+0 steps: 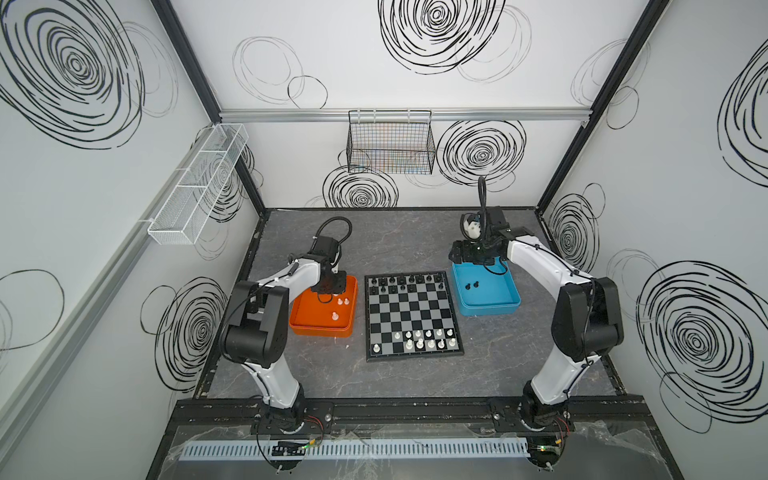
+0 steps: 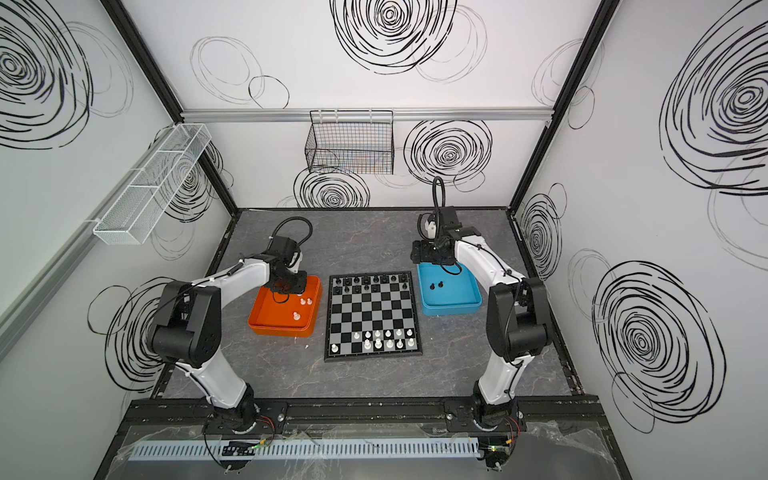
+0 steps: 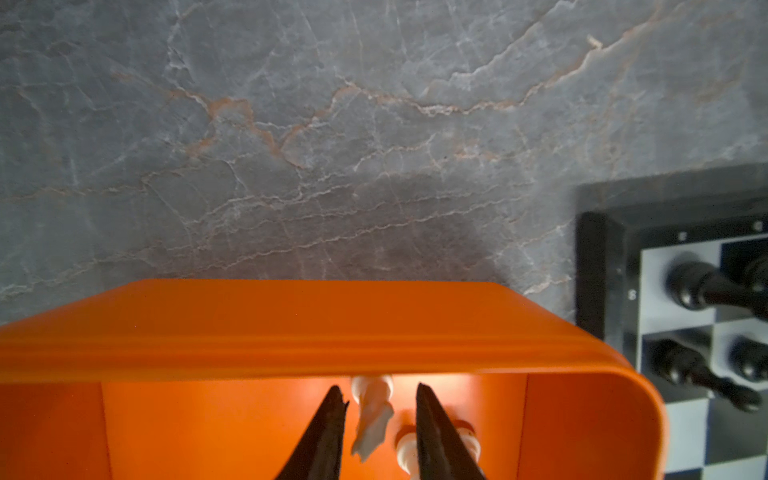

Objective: Set up the chess pieces on the board
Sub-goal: 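Close left gripper on a white pawn in the orange tray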

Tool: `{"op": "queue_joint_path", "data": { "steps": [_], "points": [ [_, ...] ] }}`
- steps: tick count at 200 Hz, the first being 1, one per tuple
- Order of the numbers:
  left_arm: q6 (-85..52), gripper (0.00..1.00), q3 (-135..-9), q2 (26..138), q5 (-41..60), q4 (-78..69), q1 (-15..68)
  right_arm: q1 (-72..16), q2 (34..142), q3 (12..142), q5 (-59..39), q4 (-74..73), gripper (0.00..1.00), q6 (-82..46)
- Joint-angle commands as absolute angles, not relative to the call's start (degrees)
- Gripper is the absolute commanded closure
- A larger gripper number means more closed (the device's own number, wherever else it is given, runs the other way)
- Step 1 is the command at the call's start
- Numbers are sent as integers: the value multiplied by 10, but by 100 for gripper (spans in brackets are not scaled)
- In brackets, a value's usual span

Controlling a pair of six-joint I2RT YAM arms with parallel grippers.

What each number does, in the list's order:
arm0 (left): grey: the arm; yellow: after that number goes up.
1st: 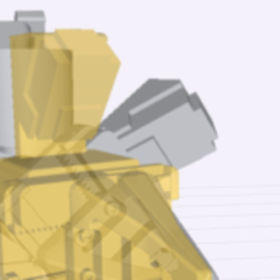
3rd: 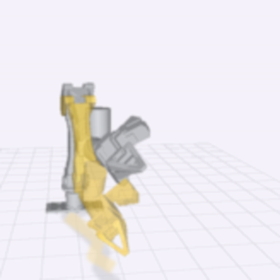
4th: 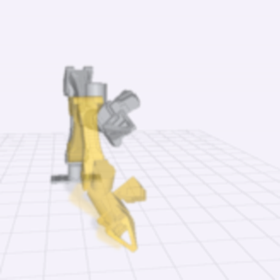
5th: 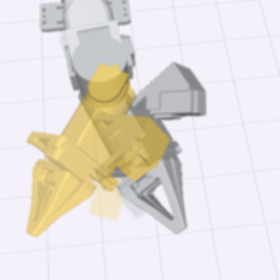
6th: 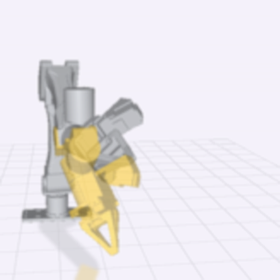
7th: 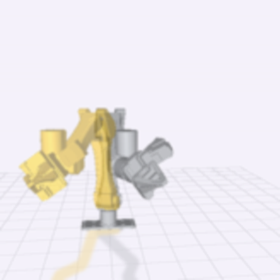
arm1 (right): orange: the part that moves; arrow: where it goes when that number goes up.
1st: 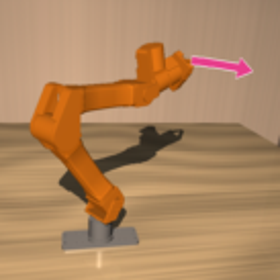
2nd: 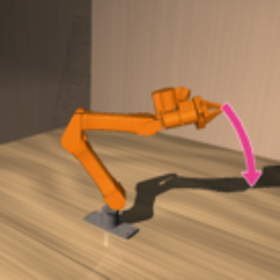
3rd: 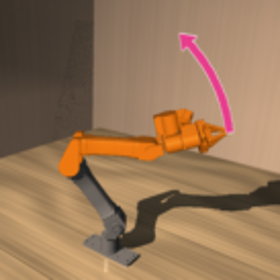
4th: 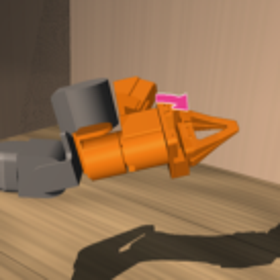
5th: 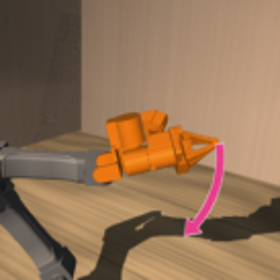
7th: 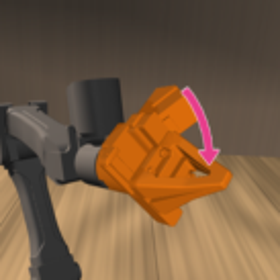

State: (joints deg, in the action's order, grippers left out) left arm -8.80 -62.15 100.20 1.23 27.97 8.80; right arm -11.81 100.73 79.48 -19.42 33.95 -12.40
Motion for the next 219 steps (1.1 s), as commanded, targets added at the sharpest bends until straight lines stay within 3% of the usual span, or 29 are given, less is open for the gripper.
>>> {"op": "queue_joint_path", "data": {
  "steps": [1,74,219],
  "points": [
    [-88,69,-617,1012,17,262,93,-115,1016,791,-197,333,14,-116],
    [-93,85,-619,1016,16,266,95,-115,1018,789,-196,333,14,-116],
    [-107,79,-614,1016,-12,302,96,-115,1017,784,-203,331,13,-116]
  ]
}}
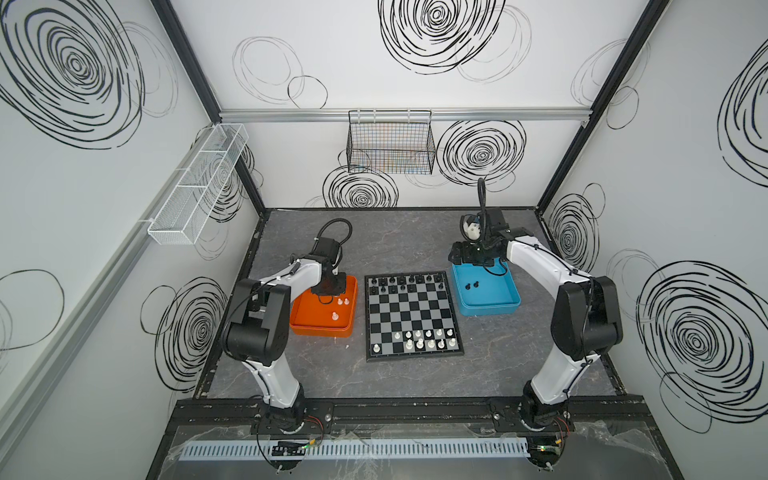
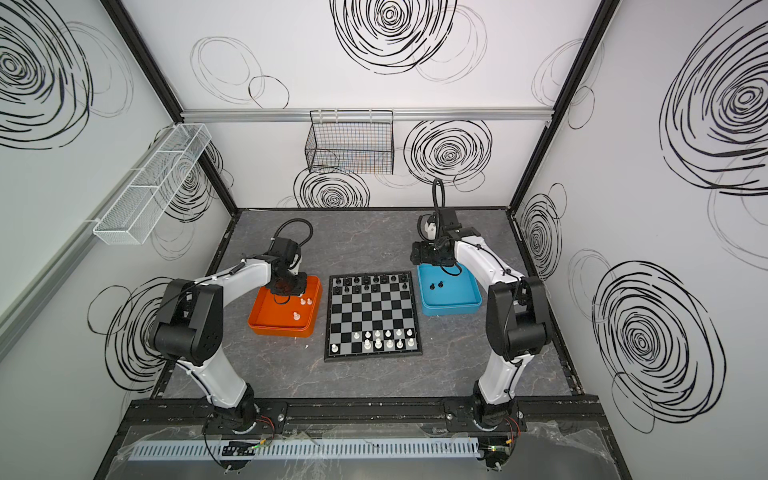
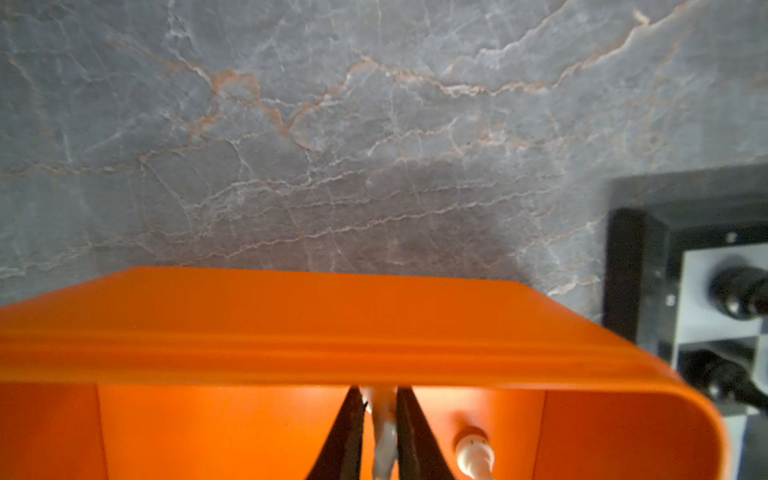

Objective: Set up the chess pieces on the board
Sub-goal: 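Close left gripper on a white pawn in the orange tray, then lift the white pawn with left gripper and carry it over the board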

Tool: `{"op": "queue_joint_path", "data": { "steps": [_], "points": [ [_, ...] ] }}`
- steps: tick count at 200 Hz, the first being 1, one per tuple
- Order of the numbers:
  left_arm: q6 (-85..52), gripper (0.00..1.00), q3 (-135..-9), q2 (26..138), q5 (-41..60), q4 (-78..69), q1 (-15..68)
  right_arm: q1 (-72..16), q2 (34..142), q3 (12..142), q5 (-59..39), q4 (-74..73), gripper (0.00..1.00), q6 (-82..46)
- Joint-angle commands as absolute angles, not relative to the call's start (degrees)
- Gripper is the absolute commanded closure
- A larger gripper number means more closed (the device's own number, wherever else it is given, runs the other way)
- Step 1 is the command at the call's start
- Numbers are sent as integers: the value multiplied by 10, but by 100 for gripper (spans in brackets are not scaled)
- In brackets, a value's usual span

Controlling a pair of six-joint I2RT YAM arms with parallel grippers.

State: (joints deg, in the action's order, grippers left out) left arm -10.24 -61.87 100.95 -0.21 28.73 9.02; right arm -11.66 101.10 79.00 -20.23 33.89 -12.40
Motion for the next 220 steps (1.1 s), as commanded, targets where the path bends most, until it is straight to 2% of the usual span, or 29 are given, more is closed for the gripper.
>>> {"op": "queue_joint_path", "data": {
  "steps": [1,46,87,149,220],
  "points": [
    [-107,79,-614,1016,-11,302,96,-115,1017,784,-203,331,13,-116],
    [-108,81,-613,1018,-9,302,96,-115,1018,784,-204,332,13,-116],
    [-114,90,-625,1005,-18,329,98,-115,1013,785,-199,333,13,-116],
    [-157,91,-676,922,-31,440,108,-115,1000,780,-197,333,13,-116],
    [-275,91,-660,803,8,509,251,-115,973,762,-203,324,13,-117]
  ]
}}
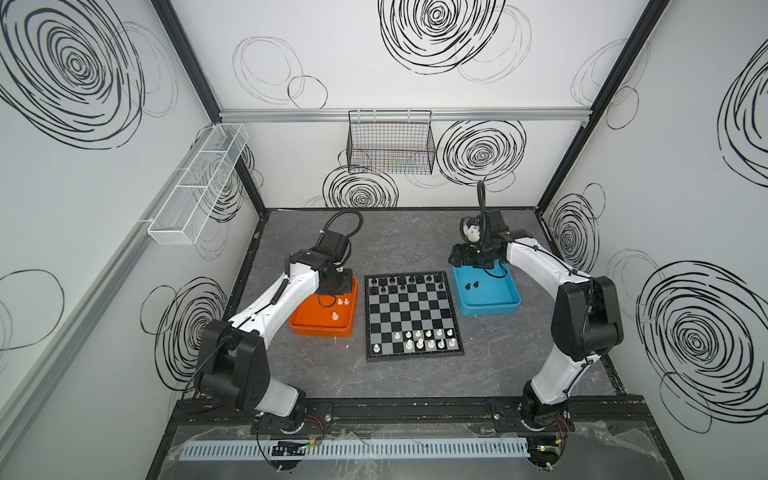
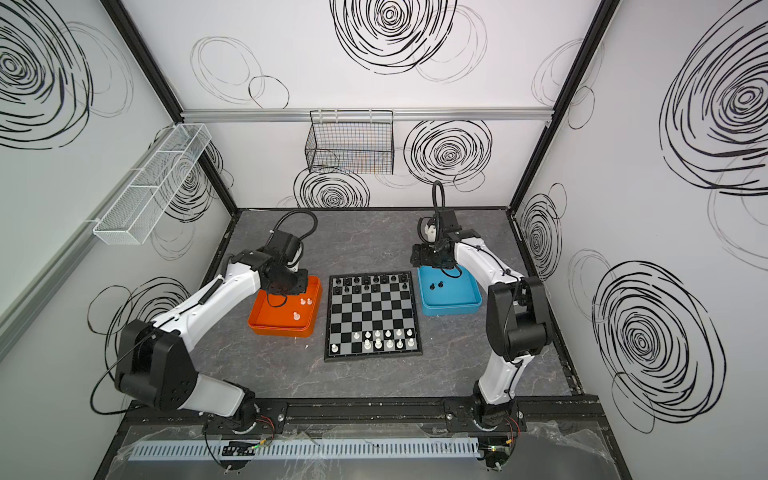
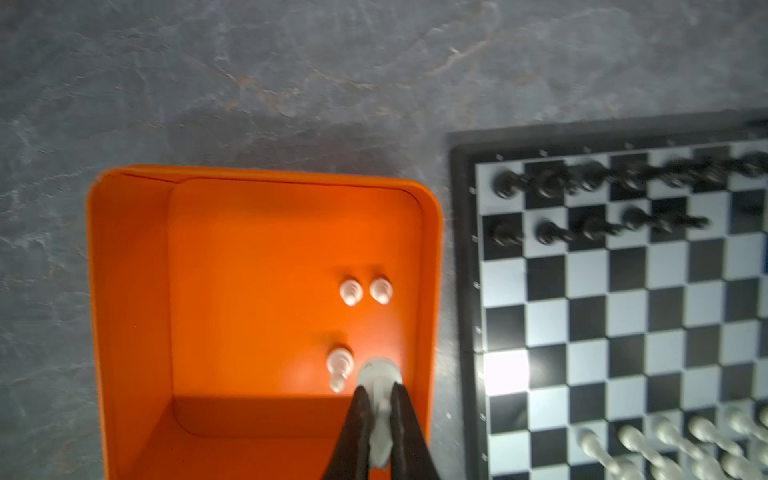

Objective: Set up the chess pieces on the board
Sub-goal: 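Lift the white pawn with left gripper and carry it over the board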

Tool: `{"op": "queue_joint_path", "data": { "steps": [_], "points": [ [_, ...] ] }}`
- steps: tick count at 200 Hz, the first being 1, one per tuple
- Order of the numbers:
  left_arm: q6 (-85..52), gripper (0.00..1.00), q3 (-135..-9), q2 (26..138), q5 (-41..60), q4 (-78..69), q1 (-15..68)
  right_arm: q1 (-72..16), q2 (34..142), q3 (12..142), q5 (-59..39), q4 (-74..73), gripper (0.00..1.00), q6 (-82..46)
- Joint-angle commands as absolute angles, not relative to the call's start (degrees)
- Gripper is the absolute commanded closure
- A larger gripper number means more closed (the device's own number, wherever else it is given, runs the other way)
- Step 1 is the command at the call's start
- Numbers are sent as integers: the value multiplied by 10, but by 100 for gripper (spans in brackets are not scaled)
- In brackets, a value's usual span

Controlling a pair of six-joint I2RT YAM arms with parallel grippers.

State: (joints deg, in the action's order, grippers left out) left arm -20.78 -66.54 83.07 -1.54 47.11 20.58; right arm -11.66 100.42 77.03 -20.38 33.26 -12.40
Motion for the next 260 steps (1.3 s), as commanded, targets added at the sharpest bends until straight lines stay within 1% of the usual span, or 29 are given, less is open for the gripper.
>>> {"op": "queue_joint_path", "data": {
  "steps": [1,50,83,110,146,260],
  "points": [
    [-277,91,-660,802,9,509,254,-115,972,762,-203,324,13,-116],
    [-350,91,-671,797,11,534,389,-115,970,765,-209,326,13,-117],
    [-374,91,-673,814,11,532,450,-115,964,763,-213,325,13,-117],
    [-383,92,-649,828,11,510,482,-115,956,756,-214,321,13,-116],
    [-379,93,-628,855,16,492,502,-114,957,756,-216,320,13,-117],
    [-378,93,-589,887,16,449,513,-111,958,753,-217,318,13,-117]
  ]
}}
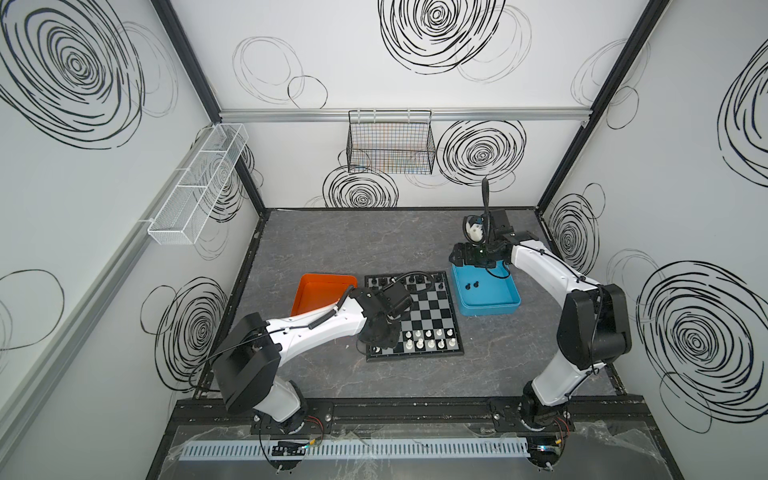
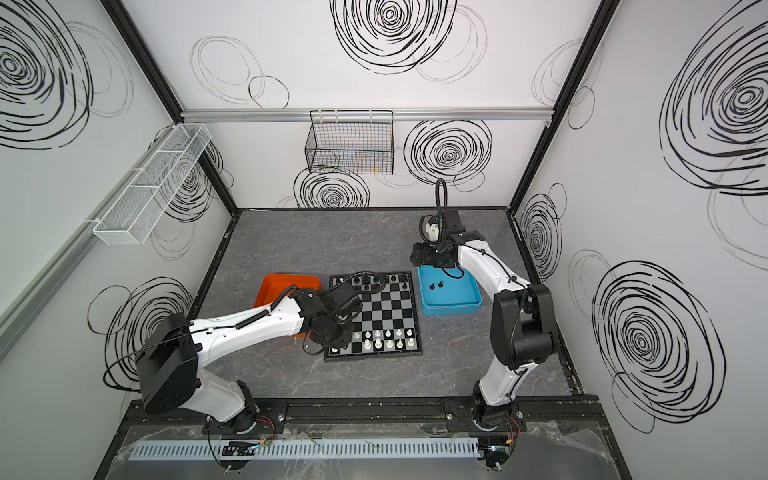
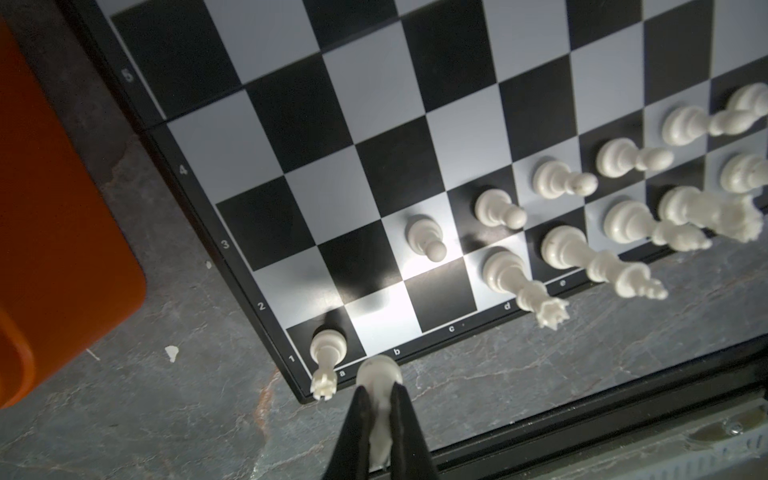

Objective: Set up the chess pieces on the board
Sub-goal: 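Lift the white pawn with left gripper and carry it over the board, then lower the white pawn onto the empty square in the white pawn row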

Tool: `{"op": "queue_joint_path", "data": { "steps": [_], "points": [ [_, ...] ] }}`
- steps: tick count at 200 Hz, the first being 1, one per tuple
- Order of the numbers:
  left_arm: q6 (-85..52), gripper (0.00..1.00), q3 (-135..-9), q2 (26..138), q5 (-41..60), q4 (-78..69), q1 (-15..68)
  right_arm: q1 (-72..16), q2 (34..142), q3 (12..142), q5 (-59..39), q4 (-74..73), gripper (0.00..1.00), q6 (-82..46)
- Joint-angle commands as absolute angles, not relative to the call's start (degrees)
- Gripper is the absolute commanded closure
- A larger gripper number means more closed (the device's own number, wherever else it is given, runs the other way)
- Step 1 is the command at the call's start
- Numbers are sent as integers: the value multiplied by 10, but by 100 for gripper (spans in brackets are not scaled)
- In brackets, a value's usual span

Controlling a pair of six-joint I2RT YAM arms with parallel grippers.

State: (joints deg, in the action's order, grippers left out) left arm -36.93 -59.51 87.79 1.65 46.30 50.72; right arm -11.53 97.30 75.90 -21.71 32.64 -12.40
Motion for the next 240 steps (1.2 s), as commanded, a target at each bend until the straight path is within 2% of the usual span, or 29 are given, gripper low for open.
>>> {"op": "queue_joint_path", "data": {
  "steps": [1,240],
  "points": [
    [-377,93,-588,888,16,449,514,-111,958,753,-217,318,13,-117],
    [-370,89,-570,923,2,415,520,-108,962,752,-217,317,13,-117]
  ]
}}
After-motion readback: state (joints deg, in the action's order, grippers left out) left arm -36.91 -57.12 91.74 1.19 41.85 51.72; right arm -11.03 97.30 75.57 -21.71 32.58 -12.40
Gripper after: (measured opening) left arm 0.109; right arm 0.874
